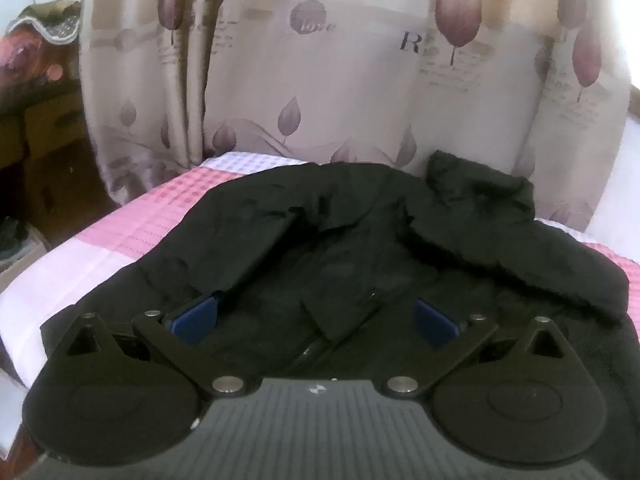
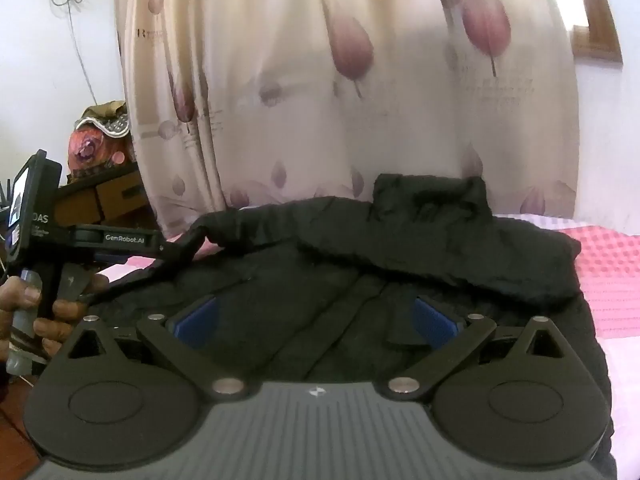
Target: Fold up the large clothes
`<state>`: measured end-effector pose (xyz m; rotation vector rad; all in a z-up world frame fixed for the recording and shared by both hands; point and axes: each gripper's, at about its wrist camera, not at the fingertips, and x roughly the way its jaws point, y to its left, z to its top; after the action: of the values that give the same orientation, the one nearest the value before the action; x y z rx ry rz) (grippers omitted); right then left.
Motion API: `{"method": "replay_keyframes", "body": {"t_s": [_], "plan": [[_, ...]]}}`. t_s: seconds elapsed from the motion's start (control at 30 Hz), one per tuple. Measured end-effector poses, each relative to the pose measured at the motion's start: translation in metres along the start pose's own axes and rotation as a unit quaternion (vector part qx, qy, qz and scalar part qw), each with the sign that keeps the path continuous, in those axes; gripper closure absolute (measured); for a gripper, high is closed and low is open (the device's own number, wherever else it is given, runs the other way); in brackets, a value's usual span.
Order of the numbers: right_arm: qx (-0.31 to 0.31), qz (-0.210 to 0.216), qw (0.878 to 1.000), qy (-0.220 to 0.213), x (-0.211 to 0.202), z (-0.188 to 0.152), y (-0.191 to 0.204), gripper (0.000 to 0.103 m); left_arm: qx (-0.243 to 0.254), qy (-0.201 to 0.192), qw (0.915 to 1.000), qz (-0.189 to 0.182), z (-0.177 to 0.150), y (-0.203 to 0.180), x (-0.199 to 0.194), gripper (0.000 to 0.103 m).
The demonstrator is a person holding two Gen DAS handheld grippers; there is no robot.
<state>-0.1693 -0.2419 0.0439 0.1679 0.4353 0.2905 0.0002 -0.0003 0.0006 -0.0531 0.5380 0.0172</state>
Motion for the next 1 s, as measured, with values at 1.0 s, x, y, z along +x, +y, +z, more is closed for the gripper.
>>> {"method": "replay_keyframes", "body": {"t_s": [1.0], "plan": [[-0.014,0.028,0.999,0.038,0.006,-0.015,0.02,0.0,-0.102,0.067,0.9889,0.085,-0.067,0.155,-0.012,0.0]]}}
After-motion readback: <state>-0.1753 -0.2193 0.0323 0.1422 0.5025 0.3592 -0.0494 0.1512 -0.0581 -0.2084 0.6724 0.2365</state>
